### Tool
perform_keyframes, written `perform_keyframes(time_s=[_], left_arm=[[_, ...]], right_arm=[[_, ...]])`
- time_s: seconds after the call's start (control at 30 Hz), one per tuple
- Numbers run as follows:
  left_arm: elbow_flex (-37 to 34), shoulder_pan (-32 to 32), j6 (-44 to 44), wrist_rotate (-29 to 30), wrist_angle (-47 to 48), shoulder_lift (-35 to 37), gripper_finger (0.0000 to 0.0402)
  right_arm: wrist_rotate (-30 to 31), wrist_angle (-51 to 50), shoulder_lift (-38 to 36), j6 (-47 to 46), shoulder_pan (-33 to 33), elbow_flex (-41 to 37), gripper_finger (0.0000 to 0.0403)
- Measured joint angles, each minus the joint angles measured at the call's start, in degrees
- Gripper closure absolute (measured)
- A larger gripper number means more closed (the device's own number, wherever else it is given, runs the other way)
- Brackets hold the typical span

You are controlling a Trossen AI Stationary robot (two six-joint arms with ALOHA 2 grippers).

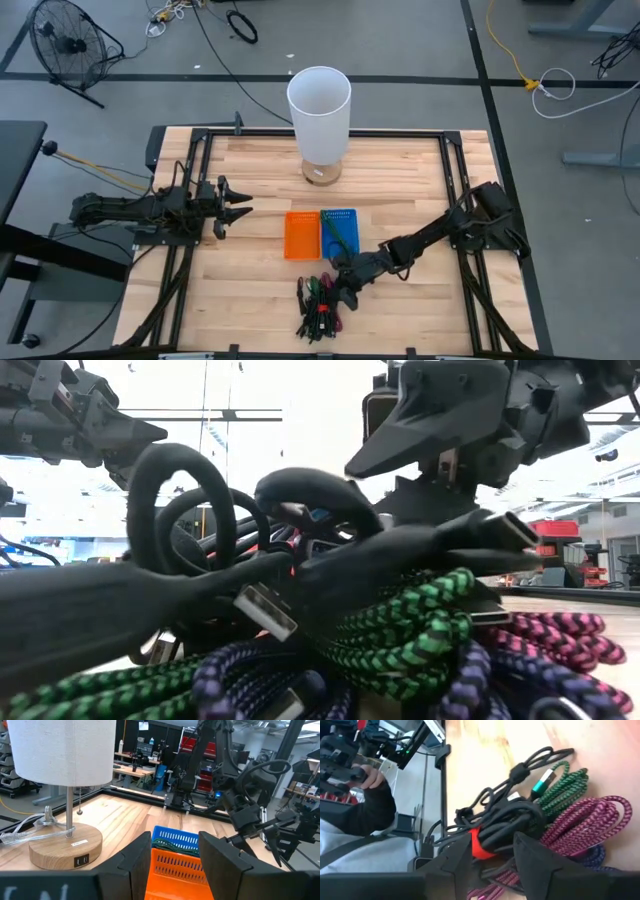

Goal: Pick & Place USB Port
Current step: Put the black USB cable into the orange bin

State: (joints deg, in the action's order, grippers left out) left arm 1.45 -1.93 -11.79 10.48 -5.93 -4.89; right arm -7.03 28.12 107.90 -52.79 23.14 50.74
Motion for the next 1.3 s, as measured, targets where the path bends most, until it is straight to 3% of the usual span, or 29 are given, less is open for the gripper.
perform_keyframes(time_s=[0.2,0.6,1.3], left_arm=[[0.0,0.0,-0.05,0.0,0.09,0.0,0.0232],[0.0,-0.01,-0.05,0.0,0.31,0.01,0.0232],[0.0,0.0,-0.05,-0.02,0.46,0.0,0.0232]], right_arm=[[-1.24,-7.21,-3.46,-1.07,0.79,0.0,0.0288],[9.63,-9.84,-3.89,-3.89,4.35,0.0,0.0302],[8.09,-3.52,-0.18,-5.25,4.72,0.02,0.0302]])
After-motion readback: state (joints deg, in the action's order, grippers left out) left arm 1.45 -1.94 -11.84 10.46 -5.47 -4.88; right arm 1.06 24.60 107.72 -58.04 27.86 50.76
